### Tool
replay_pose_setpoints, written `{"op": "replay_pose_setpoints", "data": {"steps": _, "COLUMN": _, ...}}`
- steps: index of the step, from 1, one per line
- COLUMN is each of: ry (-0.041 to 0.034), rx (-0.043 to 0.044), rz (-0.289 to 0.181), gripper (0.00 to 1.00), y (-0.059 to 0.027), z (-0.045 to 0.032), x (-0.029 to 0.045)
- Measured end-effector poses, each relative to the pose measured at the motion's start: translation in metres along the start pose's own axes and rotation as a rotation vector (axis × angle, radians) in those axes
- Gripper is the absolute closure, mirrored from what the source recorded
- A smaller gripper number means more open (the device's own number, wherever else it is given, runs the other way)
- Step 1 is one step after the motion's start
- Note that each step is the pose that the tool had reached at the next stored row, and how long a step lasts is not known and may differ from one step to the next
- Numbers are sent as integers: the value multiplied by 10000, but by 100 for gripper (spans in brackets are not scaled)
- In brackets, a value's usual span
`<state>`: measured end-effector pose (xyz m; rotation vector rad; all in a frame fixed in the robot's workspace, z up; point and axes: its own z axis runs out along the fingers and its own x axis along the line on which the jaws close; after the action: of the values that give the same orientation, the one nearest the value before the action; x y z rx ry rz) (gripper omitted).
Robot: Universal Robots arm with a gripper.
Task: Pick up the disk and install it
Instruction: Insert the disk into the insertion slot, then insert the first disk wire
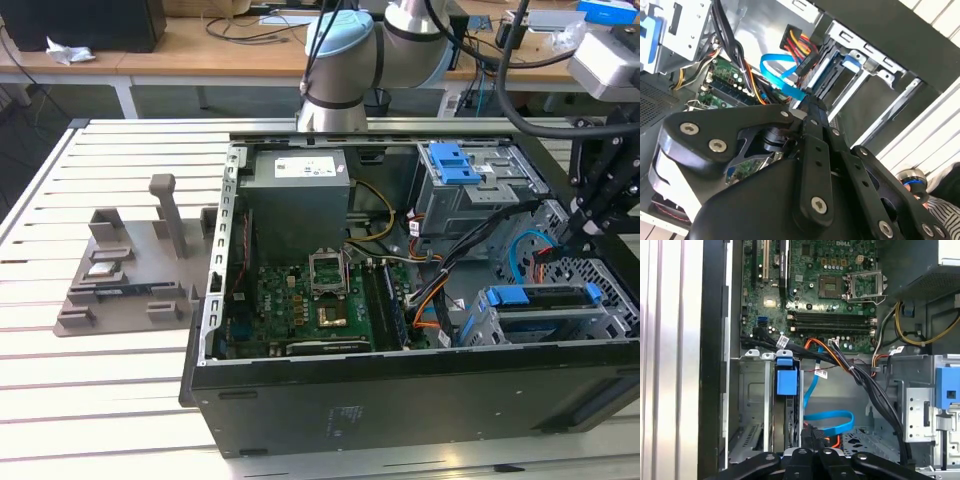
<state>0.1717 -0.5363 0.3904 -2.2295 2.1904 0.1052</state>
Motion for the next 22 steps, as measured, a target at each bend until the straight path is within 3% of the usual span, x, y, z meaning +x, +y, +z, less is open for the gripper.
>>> {"op": "replay_pose_setpoints", "data": {"steps": 5, "ry": -3, "rx": -26, "rz": 12, "gripper": 89, "y": -24, "z": -4, "x": 164}}
{"op": "replay_pose_setpoints", "data": {"steps": 22, "ry": -3, "rx": -25, "rz": 13, "gripper": 89, "y": -23, "z": -5, "x": 184}}
